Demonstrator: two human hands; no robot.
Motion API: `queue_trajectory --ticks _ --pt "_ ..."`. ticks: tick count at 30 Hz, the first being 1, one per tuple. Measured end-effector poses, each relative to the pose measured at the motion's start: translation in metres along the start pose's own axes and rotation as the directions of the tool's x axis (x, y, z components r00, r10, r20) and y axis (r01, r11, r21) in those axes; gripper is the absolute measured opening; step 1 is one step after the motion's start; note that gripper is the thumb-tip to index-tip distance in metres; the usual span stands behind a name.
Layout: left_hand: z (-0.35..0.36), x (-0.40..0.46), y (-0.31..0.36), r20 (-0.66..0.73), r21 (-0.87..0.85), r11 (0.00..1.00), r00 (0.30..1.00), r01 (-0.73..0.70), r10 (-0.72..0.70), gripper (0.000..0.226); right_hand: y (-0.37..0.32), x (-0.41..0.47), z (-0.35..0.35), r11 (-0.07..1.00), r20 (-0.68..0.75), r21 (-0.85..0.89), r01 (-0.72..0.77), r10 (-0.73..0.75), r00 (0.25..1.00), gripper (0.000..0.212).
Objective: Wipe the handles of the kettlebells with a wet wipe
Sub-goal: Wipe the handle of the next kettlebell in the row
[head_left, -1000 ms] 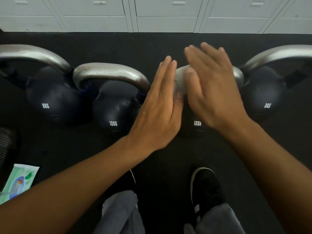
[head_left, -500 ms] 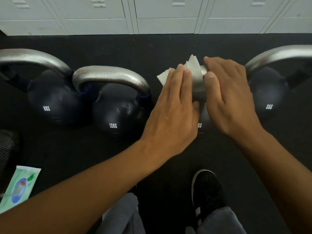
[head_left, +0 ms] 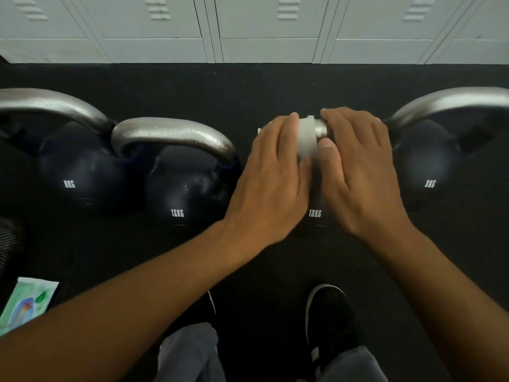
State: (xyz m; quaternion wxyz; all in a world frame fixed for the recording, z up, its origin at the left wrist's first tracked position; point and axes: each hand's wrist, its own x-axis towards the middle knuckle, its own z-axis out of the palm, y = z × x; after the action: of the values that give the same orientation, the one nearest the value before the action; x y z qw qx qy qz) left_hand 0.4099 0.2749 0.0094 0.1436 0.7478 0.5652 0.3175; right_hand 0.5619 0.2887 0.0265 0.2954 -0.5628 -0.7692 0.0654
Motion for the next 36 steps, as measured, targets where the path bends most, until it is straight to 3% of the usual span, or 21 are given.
queue_trajectory --ticks 7,15,20,23,36 --pt "0.010 -0.020 0.003 0.000 0.019 1.000 1.000 -0.008 0.008 0.070 -0.001 -0.001 0.000 1.000 0.002 0.004 -0.010 0.010 1.000 0.048" --pt "0.004 0.013 -0.010 -0.022 -0.152 0.985 0.996 0.087 -0.091 0.060 -0.002 -0.001 -0.003 1.000 0.015 0.020 -0.021 0.020 1.000 0.052" --pt "0.014 -0.027 0.005 0.078 -0.230 0.958 0.984 0.171 -0.158 0.071 0.000 -0.002 -0.003 1.000 0.019 0.014 -0.011 0.011 1.000 0.050" --pt "0.018 -0.041 0.011 0.108 -0.209 0.967 0.986 0.145 -0.125 0.072 0.000 -0.002 -0.004 1.000 0.020 0.011 -0.005 0.005 1.000 0.051" --pt "0.000 0.006 -0.012 0.110 -0.304 0.922 0.971 0.238 -0.214 0.073 -0.002 -0.004 -0.004 1.000 0.011 0.016 -0.026 0.026 1.000 0.053"
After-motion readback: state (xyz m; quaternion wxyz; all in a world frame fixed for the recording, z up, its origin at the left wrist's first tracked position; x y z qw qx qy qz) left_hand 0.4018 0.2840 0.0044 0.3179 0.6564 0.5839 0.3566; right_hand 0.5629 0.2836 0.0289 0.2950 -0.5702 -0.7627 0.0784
